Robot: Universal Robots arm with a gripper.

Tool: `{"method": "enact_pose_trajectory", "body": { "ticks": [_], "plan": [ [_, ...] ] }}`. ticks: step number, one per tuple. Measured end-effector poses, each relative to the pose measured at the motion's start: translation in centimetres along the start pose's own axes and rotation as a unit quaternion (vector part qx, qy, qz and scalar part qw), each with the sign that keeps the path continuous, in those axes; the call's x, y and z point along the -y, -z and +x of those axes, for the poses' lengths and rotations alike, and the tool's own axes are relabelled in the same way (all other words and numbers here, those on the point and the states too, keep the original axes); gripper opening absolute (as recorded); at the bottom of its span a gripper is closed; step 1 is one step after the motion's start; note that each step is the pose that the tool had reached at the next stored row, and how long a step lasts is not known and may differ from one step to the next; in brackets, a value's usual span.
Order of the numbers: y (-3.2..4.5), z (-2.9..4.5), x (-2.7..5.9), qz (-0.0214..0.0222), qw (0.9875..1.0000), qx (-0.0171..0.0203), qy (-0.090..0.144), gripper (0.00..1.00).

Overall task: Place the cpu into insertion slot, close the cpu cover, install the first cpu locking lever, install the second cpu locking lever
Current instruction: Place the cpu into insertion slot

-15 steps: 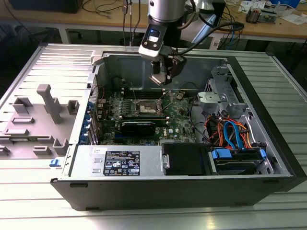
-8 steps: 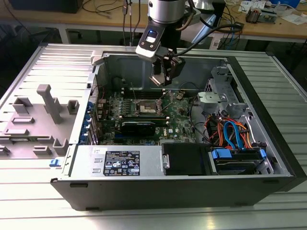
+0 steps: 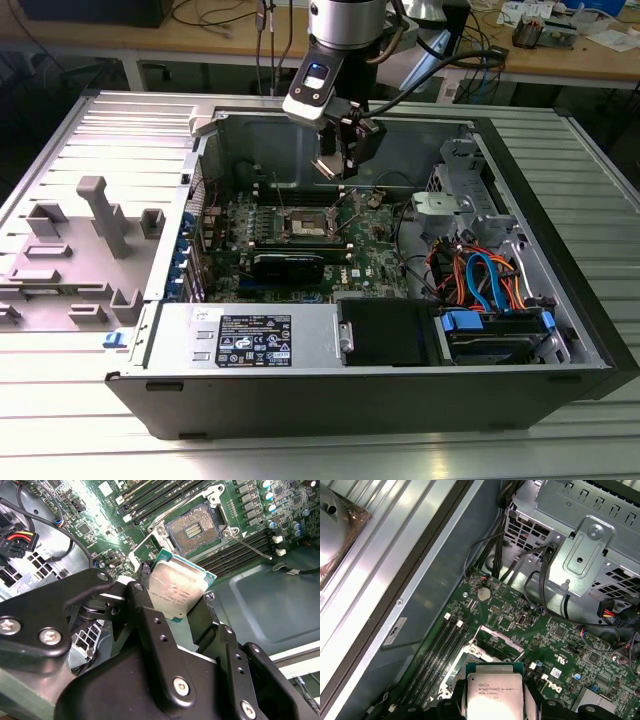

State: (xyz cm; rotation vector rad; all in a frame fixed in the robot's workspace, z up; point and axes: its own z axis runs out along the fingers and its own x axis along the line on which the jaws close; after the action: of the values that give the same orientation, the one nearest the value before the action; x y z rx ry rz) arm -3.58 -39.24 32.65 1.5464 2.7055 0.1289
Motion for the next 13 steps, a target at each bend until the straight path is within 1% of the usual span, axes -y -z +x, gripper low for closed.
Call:
{"method": "enact_pose_trajectory", "body": {
  "ticks": [5,7,11,13],
  "plan": [
    [0.00,0.00,0.00,0.0000,1.0000,0.0000,0.000,0.54],
    [-0.03,0.00,0.00,-0.0001,1.0000,0.0003,-0.004,0.54],
    [-0.18,0.00,0.01,0.0002,0.9995,0.0020,-0.030,0.54],
    [-0.26,-0.01,0.02,0.0006,0.9991,0.0027,-0.043,0.54]
  ]
}}
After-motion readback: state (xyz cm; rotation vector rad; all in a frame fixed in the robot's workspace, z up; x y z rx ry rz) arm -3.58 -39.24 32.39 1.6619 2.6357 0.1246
